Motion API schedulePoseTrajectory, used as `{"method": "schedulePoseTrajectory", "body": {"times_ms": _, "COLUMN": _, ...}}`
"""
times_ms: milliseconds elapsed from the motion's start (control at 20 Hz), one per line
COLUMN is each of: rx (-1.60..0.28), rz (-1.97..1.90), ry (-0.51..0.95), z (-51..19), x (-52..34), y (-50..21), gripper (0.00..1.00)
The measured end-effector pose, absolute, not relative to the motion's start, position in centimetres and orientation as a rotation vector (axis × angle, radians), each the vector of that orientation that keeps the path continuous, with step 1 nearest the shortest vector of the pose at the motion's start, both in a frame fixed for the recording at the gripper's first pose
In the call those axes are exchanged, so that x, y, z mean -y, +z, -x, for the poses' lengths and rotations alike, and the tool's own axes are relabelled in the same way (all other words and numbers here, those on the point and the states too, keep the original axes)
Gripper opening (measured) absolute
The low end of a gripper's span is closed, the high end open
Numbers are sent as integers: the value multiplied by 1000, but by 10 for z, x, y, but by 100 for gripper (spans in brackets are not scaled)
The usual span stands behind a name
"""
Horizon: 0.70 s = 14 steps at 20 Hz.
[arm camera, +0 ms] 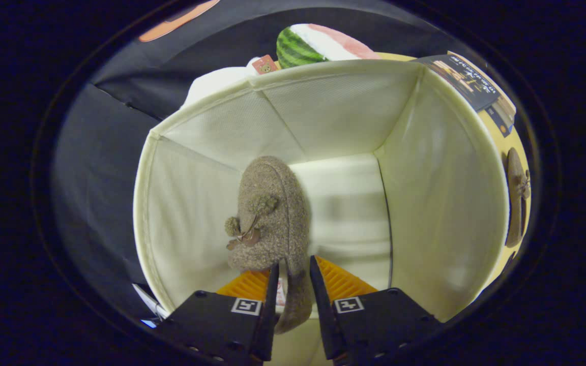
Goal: Open the storage box then place both shoes into the box .Put the left shoe in first, then the right shoe, with the right side of both shoes facing outward in a uniform manner.
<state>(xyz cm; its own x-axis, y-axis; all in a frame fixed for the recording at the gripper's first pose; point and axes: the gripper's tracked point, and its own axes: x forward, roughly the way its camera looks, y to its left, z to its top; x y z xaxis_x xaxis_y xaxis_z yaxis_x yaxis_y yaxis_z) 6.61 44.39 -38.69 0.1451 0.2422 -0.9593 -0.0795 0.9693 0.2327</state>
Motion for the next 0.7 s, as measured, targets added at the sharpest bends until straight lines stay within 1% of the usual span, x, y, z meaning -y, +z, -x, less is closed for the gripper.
{"method": "schedulePoseTrajectory", "body": {"times_ms": 100, "rx": -1390, "rz": -118, "ry": 278, "z": -62, "x": -439, "y": -370, "gripper": 52}}
{"method": "schedulePoseTrajectory", "body": {"times_ms": 250, "rx": -1332, "rz": -85, "ry": 410, "z": -55, "x": -437, "y": -325, "gripper": 83}}
{"method": "schedulePoseTrajectory", "body": {"times_ms": 300, "rx": -1319, "rz": -82, "ry": 453, "z": -49, "x": -434, "y": -309, "gripper": 92}}
{"method": "schedulePoseTrajectory", "body": {"times_ms": 350, "rx": -1302, "rz": -87, "ry": 493, "z": -46, "x": -432, "y": -290, "gripper": 95}}
{"method": "schedulePoseTrajectory", "body": {"times_ms": 450, "rx": -1240, "rz": -74, "ry": 544, "z": -46, "x": -417, "y": -256, "gripper": 95}}
{"method": "schedulePoseTrajectory", "body": {"times_ms": 550, "rx": -1177, "rz": -35, "ry": 543, "z": -52, "x": -390, "y": -232, "gripper": 96}}
{"method": "schedulePoseTrajectory", "body": {"times_ms": 700, "rx": -1135, "rz": 1, "ry": 543, "z": -62, "x": -347, "y": -214, "gripper": 96}}
